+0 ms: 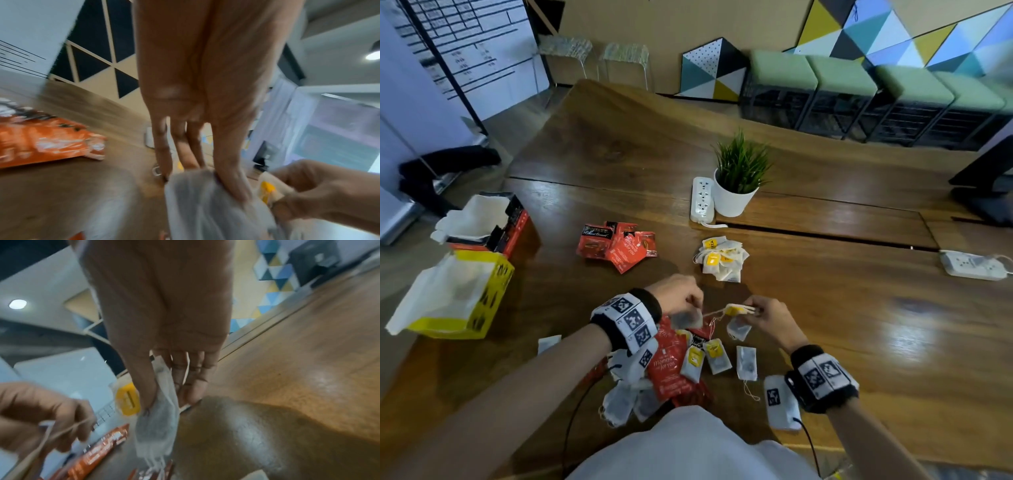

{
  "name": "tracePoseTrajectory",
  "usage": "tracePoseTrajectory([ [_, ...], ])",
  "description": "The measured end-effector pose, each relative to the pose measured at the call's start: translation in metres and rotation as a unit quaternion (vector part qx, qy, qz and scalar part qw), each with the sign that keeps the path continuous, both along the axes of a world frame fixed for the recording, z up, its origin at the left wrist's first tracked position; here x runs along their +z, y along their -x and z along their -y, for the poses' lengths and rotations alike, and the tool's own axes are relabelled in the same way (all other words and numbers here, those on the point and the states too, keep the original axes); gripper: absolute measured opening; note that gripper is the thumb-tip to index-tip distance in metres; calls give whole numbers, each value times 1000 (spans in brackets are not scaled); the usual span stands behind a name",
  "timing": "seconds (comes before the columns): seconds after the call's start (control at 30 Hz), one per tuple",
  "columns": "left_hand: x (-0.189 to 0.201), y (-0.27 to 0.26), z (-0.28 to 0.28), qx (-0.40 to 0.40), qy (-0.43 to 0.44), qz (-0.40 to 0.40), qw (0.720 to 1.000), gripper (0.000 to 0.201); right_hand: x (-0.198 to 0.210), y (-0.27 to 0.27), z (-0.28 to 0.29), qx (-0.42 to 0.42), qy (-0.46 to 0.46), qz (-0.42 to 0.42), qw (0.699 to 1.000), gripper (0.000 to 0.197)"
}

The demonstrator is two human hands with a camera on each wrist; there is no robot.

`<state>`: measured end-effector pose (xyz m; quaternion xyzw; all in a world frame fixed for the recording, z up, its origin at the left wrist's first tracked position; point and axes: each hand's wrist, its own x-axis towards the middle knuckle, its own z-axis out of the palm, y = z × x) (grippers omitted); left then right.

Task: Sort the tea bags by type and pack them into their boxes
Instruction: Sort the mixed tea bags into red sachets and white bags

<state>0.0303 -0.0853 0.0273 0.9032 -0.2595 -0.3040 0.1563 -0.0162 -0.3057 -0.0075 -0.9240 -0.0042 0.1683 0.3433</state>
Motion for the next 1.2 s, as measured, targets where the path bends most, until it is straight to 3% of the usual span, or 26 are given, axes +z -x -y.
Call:
tracePoseTrajectory([
  [0.07,4,10,14,-65,-9,-29,997,23,8,10,6,19,-2,-16,1000,7],
  [0.2,-18,31,41,-136,-26,-25,990,22,5,26,8,88,127,-37,987,25],
  [0.33,-42,50,45,-220,-80,25,972,27,-13,57,-1,161,217,-72,960,36],
  [0.43,-48,55,38,-262,-106,58,958,33,-17,76,-9,150,250,-50,955,39],
  [0.77,-43,51,51,-314,-113,114,936,22,-31,77,-8,113,212,-18,971,23],
  [1.0,-50,54,51,-252,-62,83,962,20,-37,75,-1,77,129,3,989,16],
  [1.1,-55,54,48,-201,-33,65,977,25,-35,69,6,49,112,-26,992,14],
  [1.2,-55,56,53,-223,-35,82,971,23,-35,67,14,19,87,-63,994,22],
])
